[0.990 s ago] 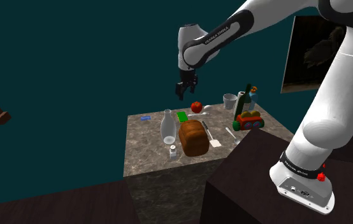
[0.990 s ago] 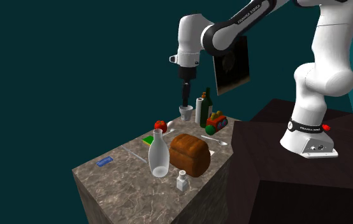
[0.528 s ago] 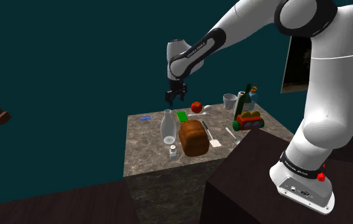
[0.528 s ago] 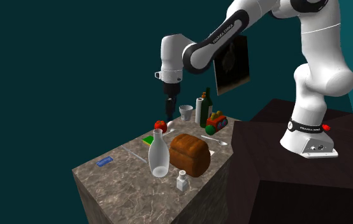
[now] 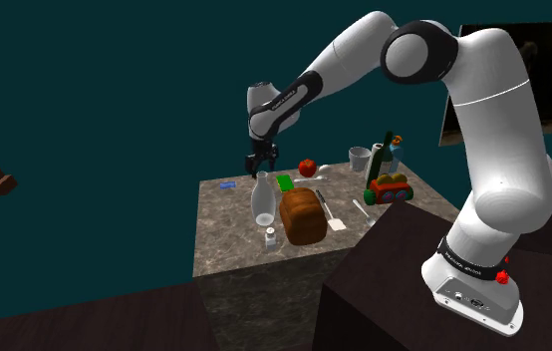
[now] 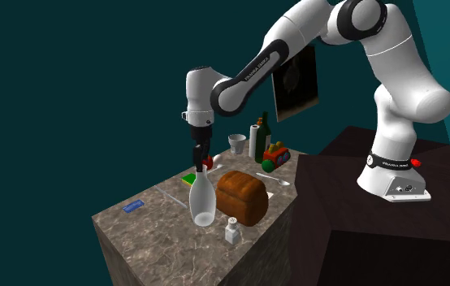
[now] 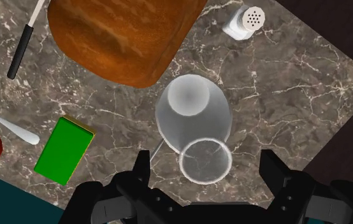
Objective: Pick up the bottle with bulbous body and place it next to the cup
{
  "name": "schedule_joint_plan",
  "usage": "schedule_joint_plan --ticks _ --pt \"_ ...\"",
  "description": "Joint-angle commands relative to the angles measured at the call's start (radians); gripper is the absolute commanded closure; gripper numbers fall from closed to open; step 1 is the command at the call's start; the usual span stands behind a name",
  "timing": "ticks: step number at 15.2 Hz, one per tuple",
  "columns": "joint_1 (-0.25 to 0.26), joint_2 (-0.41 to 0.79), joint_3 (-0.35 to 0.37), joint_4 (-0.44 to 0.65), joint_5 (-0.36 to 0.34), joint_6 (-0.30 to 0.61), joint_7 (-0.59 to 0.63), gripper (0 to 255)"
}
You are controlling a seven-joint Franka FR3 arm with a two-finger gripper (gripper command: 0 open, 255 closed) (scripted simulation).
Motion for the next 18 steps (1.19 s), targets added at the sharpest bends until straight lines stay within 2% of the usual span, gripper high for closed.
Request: schedule_joint_plan --ticks 1,6,13,14,18 --pt "0.003 0.022 -0.001 0.007 -0.001 0.015 0.004 0" --pt "0.005 0.064 -0.004 0.009 -0.006 0.055 0.006 0" --pt "0.006 0.065 -0.004 0.009 -0.006 0.055 0.006 0" --pt "0.006 0.065 -0.004 0.009 -0.006 0.055 0.006 255" --pt "0.005 0.065 -0.004 0.009 -0.006 0.055 0.006 255"
